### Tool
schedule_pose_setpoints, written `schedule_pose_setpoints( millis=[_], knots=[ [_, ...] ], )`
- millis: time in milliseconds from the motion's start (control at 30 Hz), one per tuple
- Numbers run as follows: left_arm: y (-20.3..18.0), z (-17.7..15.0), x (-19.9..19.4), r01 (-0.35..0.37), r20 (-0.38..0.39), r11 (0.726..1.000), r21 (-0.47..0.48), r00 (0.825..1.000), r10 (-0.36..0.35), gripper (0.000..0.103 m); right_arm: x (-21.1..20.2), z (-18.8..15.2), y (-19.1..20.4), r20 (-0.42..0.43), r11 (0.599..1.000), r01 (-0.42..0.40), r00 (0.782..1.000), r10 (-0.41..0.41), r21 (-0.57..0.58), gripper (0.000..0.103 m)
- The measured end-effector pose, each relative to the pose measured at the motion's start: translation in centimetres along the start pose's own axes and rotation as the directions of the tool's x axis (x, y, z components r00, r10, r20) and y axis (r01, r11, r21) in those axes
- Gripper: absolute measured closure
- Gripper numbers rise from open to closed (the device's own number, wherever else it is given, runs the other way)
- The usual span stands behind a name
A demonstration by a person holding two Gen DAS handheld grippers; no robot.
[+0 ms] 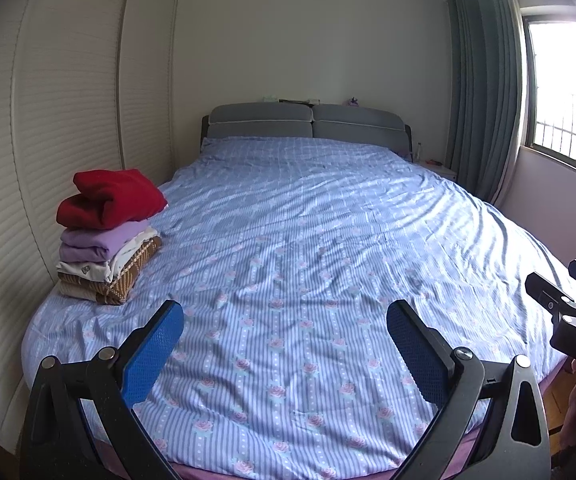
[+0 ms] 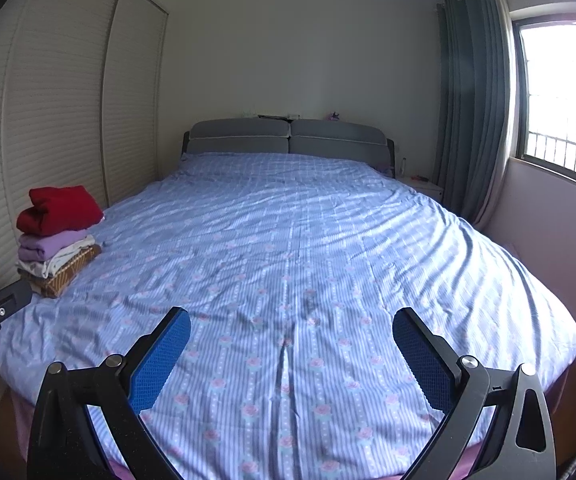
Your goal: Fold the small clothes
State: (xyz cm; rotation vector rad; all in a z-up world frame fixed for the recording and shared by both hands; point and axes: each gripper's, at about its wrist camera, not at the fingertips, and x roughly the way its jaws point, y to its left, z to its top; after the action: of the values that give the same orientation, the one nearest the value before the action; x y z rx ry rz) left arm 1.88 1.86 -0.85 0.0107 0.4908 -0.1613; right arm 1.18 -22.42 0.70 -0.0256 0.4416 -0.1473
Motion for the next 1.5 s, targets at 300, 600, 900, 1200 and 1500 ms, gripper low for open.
schedule_pose_setpoints(
  millis=[300,600,900,1200,1500],
  knots=[
    [-0.05,-0.09,0.12,0.005,-0.009,1.000,-0.006,1.000,-0.005,0.000,0.02,0.08,-0.15,-0.006,1.000,-0.007,1.000,0.007,0.005,0.001],
    [-0.04,-0.29,0.25,0.007,-0.012,1.000,-0.007,1.000,-0.007,0.000,0.20,0.03,-0.18,-0.009,1.000,-0.009,1.000,0.009,0.005,0.001],
    [0.06,-0.43,0.34,0.009,-0.017,1.000,-0.008,1.000,-0.009,0.000,0.23,0.03,-0.19,-0.009,1.000,-0.009,1.000,0.009,0.006,0.001],
    [0.12,-0.42,0.41,0.010,-0.017,1.000,-0.009,1.000,-0.010,0.000,0.22,0.01,-0.23,-0.008,1.000,-0.009,1.000,0.009,0.007,0.001],
    [0.09,-0.46,0.48,0.011,-0.017,1.000,-0.008,1.000,-0.011,0.000,0.24,-0.01,-0.27,-0.009,1.000,-0.009,1.000,0.009,0.007,0.001]
  ],
)
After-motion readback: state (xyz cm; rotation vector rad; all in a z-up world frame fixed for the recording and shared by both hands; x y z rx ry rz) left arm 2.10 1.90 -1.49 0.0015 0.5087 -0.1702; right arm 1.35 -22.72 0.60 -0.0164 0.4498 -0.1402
